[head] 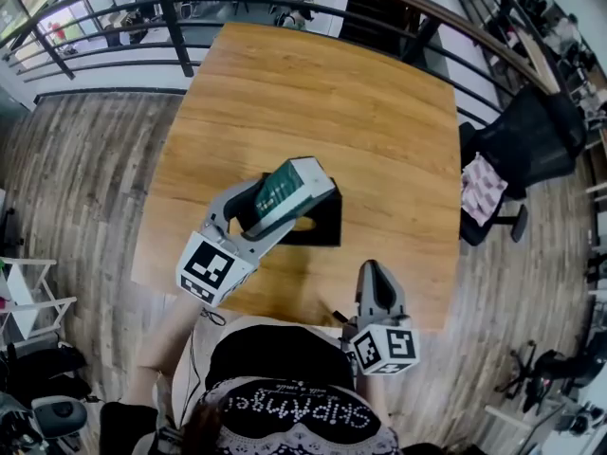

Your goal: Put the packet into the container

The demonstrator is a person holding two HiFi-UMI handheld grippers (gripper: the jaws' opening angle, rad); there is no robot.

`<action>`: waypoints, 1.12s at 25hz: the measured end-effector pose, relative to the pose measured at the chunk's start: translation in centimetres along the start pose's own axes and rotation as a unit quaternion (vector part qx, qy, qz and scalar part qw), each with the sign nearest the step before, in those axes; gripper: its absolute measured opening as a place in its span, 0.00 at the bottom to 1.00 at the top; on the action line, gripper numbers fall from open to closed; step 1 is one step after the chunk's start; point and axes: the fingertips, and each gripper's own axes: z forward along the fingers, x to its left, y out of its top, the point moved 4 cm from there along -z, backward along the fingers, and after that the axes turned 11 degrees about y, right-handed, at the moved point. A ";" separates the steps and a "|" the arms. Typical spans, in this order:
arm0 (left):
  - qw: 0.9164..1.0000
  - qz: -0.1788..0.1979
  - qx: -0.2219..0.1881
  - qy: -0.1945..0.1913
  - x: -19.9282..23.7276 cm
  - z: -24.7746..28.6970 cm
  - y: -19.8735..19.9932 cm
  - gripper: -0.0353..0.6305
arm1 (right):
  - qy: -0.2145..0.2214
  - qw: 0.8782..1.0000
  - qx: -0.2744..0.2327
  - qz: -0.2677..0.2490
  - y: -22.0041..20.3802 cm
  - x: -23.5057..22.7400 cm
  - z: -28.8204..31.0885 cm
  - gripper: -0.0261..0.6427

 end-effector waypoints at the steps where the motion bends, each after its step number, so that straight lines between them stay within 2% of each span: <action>1: 1.000 0.001 0.002 -0.003 -0.1 0.1 -0.1 0.57 | -0.001 1.000 0.000 0.001 -0.1 0.0 -0.1 0.10; 7: 0.999 0.003 0.032 -0.028 -0.6 1.7 -1.9 0.57 | -0.008 1.000 0.002 0.008 -0.4 -0.4 -0.6 0.10; 13: 0.996 0.035 0.062 -0.047 -1.7 2.6 -3.8 0.57 | -0.022 1.000 0.004 0.015 -1.0 -0.8 -1.5 0.10; 16: 0.995 0.037 0.069 -0.055 -2.0 3.1 -4.6 0.57 | -0.028 0.999 0.004 0.017 -1.2 -0.9 -1.8 0.10; 23: 0.992 0.073 0.088 -0.057 -2.0 3.6 -5.7 0.57 | -0.042 0.999 0.004 0.022 -1.1 -1.4 -2.5 0.10; 28: 0.990 0.079 0.103 -0.064 -2.6 4.2 -6.8 0.57 | -0.046 0.999 0.003 0.024 -1.3 -2.1 -3.1 0.10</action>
